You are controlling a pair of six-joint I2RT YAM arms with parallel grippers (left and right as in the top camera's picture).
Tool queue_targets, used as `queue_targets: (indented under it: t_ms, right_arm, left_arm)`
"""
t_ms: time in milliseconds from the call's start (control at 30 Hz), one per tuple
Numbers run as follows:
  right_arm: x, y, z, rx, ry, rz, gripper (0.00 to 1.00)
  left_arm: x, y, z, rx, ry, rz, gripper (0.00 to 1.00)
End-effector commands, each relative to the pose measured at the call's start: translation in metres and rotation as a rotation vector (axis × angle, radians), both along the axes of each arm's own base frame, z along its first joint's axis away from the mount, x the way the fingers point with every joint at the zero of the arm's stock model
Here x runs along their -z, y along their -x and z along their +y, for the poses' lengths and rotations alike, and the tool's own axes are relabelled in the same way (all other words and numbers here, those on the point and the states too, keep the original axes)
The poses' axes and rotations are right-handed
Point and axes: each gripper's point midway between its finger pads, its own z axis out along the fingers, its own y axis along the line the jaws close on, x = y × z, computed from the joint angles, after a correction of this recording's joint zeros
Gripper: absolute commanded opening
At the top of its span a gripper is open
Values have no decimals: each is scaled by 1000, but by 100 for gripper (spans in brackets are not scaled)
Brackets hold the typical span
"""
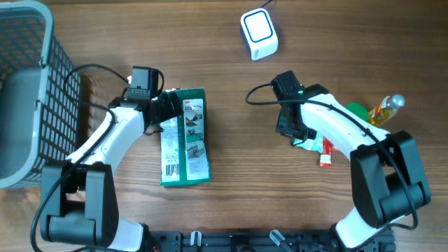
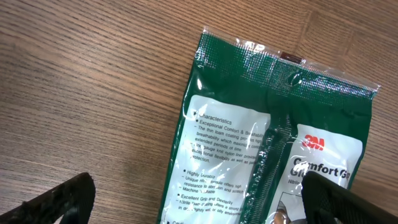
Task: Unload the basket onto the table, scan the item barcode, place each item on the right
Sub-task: 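Carry the tissue pack right and set it down near the stick, then reach the right gripper left toward the green gloves packet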
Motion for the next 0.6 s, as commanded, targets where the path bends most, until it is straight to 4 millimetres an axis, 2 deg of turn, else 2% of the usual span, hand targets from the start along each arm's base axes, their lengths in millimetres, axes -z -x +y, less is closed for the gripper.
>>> queue_targets:
  t_ms: [0, 67, 133, 200, 233, 400, 567]
  right_arm:
    - [-9, -12, 53, -99, -270, 8, 27]
    - [-18, -14, 91, -141, -480, 10, 32]
    - [-24, -19, 105, -160, -557, -10, 53]
    - [-25, -20, 110, -168, -583, -17, 56]
    - [-25, -19, 111, -170, -583, -15, 65]
    - [-12, -3, 122, -212, -581, 6, 68]
    - [11, 14, 155, -242, -632, -54, 70]
  left_arm:
    - [-5, 0, 3, 4, -15, -16, 100]
    - [-5, 0, 3, 4, -15, -16, 100]
    - [-5, 0, 3, 4, -15, -16, 100]
    - [-5, 0, 3, 4, -15, -16, 100]
    - [-5, 0, 3, 4, -15, -16, 100]
    - [-5, 0, 3, 4, -15, -16, 100]
    - [-5, 0, 3, 4, -15, -16, 100]
